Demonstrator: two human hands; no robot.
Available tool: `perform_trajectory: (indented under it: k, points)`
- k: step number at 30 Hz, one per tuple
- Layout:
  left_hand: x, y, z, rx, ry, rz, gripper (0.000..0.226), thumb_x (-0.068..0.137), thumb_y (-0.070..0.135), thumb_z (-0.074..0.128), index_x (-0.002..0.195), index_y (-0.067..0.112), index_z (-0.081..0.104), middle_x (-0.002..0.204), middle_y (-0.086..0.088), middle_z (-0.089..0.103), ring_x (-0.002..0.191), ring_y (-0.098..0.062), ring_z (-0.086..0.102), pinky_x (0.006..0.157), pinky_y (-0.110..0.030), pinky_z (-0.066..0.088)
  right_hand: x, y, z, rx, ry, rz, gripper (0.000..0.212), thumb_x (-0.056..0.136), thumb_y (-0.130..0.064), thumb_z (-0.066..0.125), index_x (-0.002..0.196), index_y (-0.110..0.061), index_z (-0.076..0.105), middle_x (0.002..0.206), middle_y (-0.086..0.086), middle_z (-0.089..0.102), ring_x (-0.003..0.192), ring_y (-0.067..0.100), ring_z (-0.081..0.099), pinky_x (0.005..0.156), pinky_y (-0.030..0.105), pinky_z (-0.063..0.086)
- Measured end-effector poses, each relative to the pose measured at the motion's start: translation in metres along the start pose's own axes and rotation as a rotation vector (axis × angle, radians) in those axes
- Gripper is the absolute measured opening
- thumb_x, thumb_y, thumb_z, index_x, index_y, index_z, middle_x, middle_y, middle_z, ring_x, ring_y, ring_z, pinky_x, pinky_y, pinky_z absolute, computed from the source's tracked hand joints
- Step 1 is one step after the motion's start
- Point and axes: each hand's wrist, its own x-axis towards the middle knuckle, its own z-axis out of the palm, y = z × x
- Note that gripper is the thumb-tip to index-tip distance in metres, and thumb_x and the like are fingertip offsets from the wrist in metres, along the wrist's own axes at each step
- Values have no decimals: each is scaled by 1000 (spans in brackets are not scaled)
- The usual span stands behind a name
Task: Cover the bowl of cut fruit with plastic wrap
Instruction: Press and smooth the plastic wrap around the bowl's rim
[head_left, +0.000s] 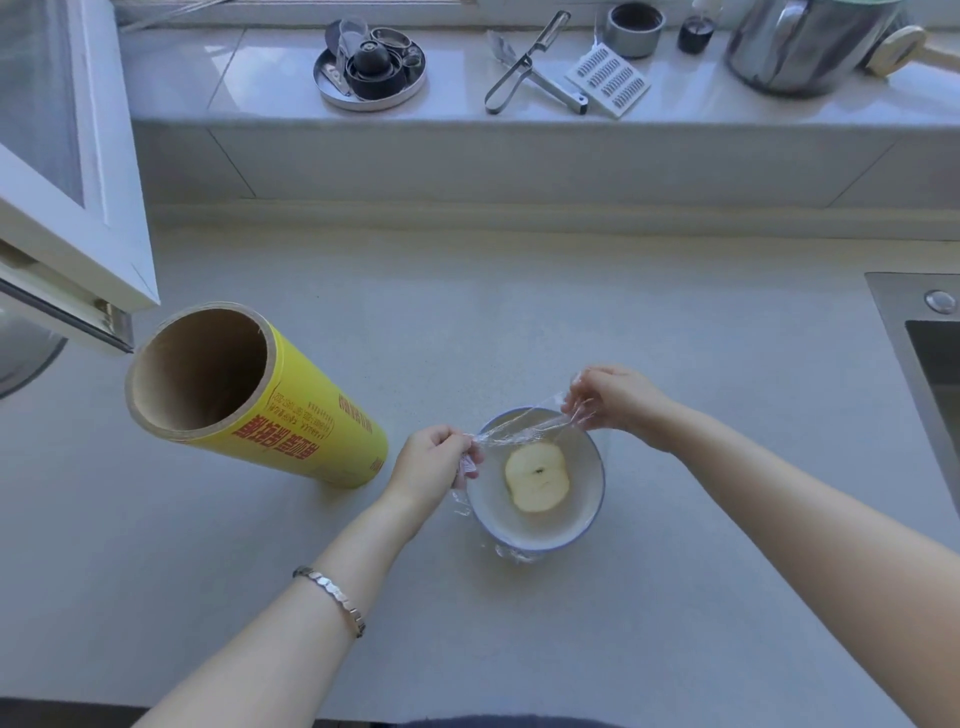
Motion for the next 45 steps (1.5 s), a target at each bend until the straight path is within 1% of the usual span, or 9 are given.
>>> perform_trajectory:
  k: [3,5,10,14,19,25,31,42,45]
  points:
    - [0,8,4,75,-34,-62,30,88,-2,37,67,14,52,61,-4,52,35,-5,42,34,-14,29,0,-11,2,-91,-67,61,7,88,-13,47,90,-10,53,65,4,56,51,14,54,58,24,48]
    - [1,12,3,142,-36,-65,31,89,1,37,70,18,54,61,-2,49,46,-10,38,39,-18,29,0,-17,0,-280,-159,67,24,83,-23,60,99,-6,60,67,3,52,55,15,51,57,23,42]
    - [-2,14,-2,273,-130,56,15,85,27,64,84,12,65,56,6,41,40,-1,34,40,-12,28,0,-33,1,-757,-252,100,50,63,-52,73,84,-6,69,67,4,53,55,17,39,53,25,29]
    - [3,12,-3,324,-89,90,18,80,26,69,69,12,64,62,0,42,58,-11,38,52,-23,28,-1,-45,8,-919,-292,93,31,69,-47,72,68,-17,60,60,-1,50,54,14,38,52,24,29]
    - [4,-11,21,181,114,193,26,91,17,51,65,17,49,76,3,49,73,-10,44,70,-24,30,10,-10,20,-826,-121,-274,19,85,-30,59,74,-15,54,83,6,54,79,19,50,70,30,37]
    - [-2,-20,53,-17,483,229,28,95,19,44,67,24,43,57,9,45,53,-6,43,49,-15,33,11,40,41,-596,257,-577,32,87,-30,48,81,0,57,76,15,58,73,26,53,68,37,37]
    - [7,-14,55,6,563,235,18,96,19,41,80,14,47,74,-2,57,67,-24,46,56,-25,26,20,38,47,-697,478,-627,57,80,-50,29,79,0,56,73,20,64,67,34,59,57,31,31]
    - [22,-11,53,-39,600,182,19,95,25,43,81,14,48,81,-5,67,68,-24,53,56,-23,33,26,31,44,-553,496,-524,26,91,-25,50,79,-2,50,60,15,45,58,29,38,57,34,30]
    - [21,-4,52,-61,599,192,19,95,23,44,81,12,49,71,0,63,60,-14,53,49,-7,37,29,30,42,-550,511,-515,27,91,-26,49,83,0,52,60,19,48,58,30,42,57,35,32]
